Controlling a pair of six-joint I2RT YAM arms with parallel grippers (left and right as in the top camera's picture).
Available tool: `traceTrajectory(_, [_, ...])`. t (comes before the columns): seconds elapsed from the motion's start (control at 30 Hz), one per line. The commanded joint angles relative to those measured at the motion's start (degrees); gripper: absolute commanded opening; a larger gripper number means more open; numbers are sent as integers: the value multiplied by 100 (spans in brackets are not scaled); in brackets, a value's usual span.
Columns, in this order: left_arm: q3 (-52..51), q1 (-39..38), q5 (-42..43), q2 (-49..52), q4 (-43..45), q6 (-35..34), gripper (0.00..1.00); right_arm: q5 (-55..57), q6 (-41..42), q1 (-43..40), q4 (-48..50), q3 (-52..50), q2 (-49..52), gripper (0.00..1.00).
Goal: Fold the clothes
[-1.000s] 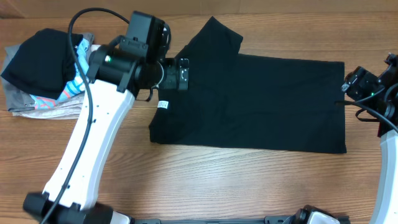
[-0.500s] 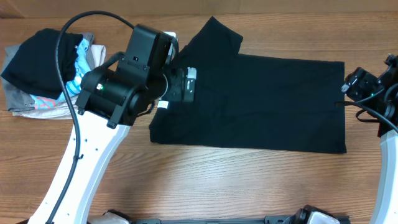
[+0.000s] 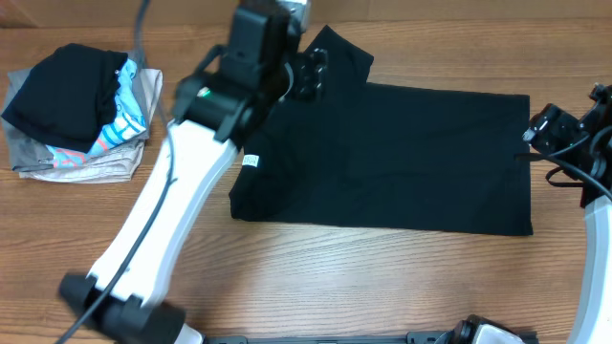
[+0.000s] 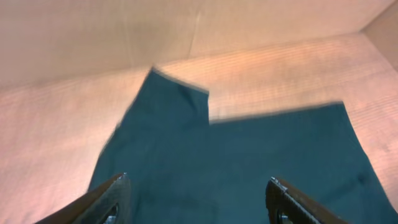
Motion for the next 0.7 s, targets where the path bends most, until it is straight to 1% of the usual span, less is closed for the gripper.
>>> traceTrajectory(0.0, [90,-9,-103,713,940,431,70,15,-55,-11,26,144,197,84])
traceTrajectory(0.17, [96,-4,-109,1523,2330,682,61,15,-57,-11,26,144,321,84])
traceTrajectory(0.2, [164,2,-114,1858,2691,706,57,15,-57,-11,26,144,328,84])
traceTrajectory(0.33, [608,31,-114,2592,2990,748,51,13,-55,-11,26,144,328,84])
traceTrajectory(0.37, [848,42,-111,2820,2979,748,50,13,-55,-11,26,144,328,84])
traceTrajectory(0.43, [1502,74,-90,3285,2699,769,52,13,-55,-9,24,144,328,84])
traceTrajectory(0.57, [3536,243,125,4393,1587,734,53,13,-55,-11,17,144,328,84])
traceTrajectory(0.67, [4634,380,238,5040,1058,662,55,-35,-55,-9,11,144,328,84])
